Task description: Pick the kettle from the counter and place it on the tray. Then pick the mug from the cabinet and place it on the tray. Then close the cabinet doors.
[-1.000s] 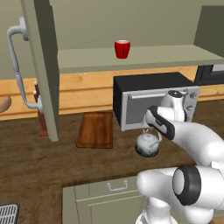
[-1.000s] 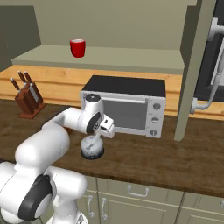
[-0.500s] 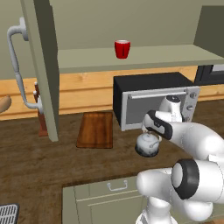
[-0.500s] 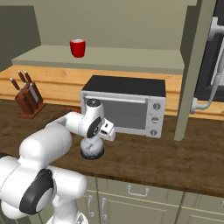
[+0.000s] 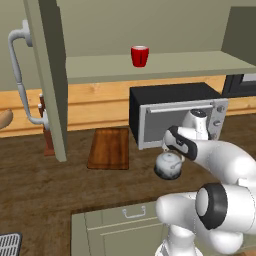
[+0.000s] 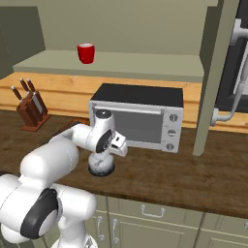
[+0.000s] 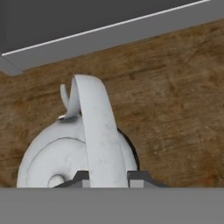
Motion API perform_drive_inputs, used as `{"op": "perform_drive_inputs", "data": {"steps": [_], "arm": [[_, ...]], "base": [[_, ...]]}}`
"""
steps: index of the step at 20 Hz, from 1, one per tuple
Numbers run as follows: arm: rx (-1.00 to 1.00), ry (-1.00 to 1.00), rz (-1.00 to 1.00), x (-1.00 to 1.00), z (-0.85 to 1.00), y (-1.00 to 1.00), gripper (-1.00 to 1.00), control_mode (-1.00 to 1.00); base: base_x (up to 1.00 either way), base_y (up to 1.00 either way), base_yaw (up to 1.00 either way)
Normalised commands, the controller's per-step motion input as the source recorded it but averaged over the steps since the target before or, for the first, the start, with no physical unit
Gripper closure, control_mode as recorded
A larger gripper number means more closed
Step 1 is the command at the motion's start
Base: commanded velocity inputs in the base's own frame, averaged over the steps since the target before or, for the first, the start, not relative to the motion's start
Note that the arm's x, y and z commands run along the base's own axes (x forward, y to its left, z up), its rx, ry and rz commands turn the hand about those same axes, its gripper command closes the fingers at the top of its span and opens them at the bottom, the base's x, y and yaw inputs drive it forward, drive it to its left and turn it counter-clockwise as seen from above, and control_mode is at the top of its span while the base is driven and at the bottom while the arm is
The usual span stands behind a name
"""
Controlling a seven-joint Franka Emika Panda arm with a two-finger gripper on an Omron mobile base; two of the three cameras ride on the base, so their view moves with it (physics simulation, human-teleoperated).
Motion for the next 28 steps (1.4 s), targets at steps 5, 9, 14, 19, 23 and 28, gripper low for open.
{"op": "perform_drive_inputs", "data": {"steps": [5,9,14,19,23,28], "arm": [[0.00,-0.05,0.00,-0.26,0.26,0.38,1.00,-1.00],[0.00,-0.04,0.00,-0.31,0.46,0.58,1.00,-1.00],[0.00,-0.04,-0.01,-0.27,0.39,0.74,1.00,-1.00],[0.00,-0.01,-0.02,-0.05,0.18,0.97,1.00,-1.00],[0.00,-0.01,-0.05,0.04,0.11,0.99,1.00,-1.00],[0.00,-0.01,-0.16,0.42,0.28,0.84,1.00,-1.00]], "base": [[0.00,0.00,0.00],[0.00,0.00,0.00],[0.00,0.00,0.00],[0.00,0.00,0.00],[0.00,0.00,0.00],[0.00,0.00,0.00]]}}
